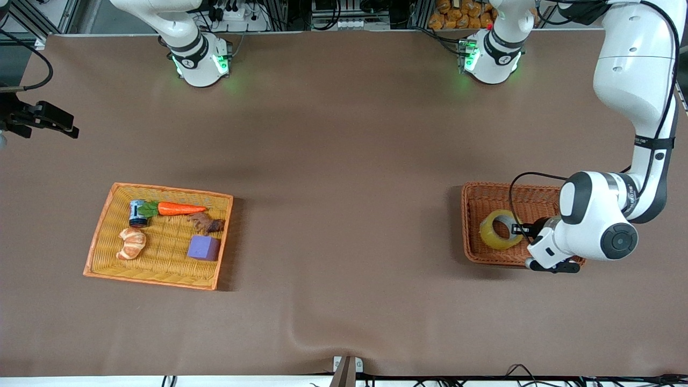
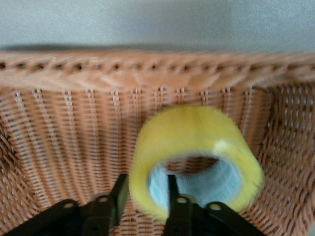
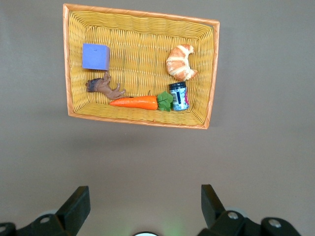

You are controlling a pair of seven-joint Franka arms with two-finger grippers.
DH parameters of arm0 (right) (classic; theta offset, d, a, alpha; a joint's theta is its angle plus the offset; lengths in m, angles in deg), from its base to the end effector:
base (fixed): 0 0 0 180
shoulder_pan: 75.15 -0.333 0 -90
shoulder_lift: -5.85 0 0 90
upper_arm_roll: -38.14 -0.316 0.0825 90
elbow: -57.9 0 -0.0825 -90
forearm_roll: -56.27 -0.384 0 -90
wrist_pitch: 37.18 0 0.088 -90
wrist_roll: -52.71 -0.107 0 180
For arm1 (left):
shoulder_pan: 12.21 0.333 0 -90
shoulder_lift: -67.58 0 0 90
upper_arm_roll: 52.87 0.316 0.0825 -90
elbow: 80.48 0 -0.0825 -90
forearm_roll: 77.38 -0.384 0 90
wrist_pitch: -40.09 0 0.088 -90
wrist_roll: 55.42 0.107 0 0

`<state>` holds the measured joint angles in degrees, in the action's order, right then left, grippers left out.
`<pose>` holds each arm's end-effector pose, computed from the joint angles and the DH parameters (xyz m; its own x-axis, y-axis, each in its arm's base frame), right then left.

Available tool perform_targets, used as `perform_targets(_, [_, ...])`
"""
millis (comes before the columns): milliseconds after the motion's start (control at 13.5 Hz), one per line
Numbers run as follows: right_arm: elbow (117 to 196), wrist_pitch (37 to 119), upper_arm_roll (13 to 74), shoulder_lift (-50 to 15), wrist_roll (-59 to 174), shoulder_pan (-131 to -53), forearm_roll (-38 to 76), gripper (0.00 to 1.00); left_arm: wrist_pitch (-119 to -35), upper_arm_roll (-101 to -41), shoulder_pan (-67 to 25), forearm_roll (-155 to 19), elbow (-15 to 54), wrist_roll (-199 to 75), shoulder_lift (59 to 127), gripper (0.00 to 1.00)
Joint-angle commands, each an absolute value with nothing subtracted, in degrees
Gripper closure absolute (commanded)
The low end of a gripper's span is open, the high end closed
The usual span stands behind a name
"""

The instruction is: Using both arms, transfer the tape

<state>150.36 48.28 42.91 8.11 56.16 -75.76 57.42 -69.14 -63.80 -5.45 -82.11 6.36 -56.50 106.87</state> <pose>0.5315 -0.0419 0.6192 0.9964 -0.0134 -0.0836 -0.0125 -0.9999 0.0118 0.6764 -0.0254 0.2438 0.9577 -0.0713 -0.2787 -0.0603 -0.9970 0.0479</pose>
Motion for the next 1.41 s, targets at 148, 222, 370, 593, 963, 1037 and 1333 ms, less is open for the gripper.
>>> perform_targets(148, [149.6,47.6,42.5,8.0,56.2,-75.6,57.6,0.0,-68.6,-64.4,-4.7,-86.8,3.2,-56.2,103.8,0.0])
perform_targets(222, [149.6,47.5,42.5,8.0,56.2,-75.6,57.6,0.0,-68.6,-64.4,-4.0,-87.3,3.2,-55.9,102.1,0.0])
perform_targets(370, [149.6,47.7,42.5,8.0,56.3,-75.6,57.6,0.0,-68.4,-64.9,-2.6,-86.6,3.1,-53.8,98.0,0.0])
perform_targets(593, [149.6,48.0,42.5,8.0,56.2,-75.7,57.5,0.0,-65.1,-65.1,-3.3,-86.4,3.2,-54.0,88.9,0.0])
perform_targets(963, [149.6,48.8,42.5,7.9,56.1,-76.1,57.5,0.0,-56.0,-65.3,-3.6,-83.6,3.2,-54.7,78.6,0.0])
perform_targets(1037, [149.6,48.8,42.5,7.9,56.1,-76.0,57.5,0.0,-55.0,-65.3,-3.6,-83.5,3.3,-54.7,77.3,0.0])
perform_targets(1333, [149.6,48.9,42.6,7.9,56.3,-75.6,57.5,0.0,-50.6,-67.2,-3.5,-83.4,3.5,-58.5,73.0,0.0])
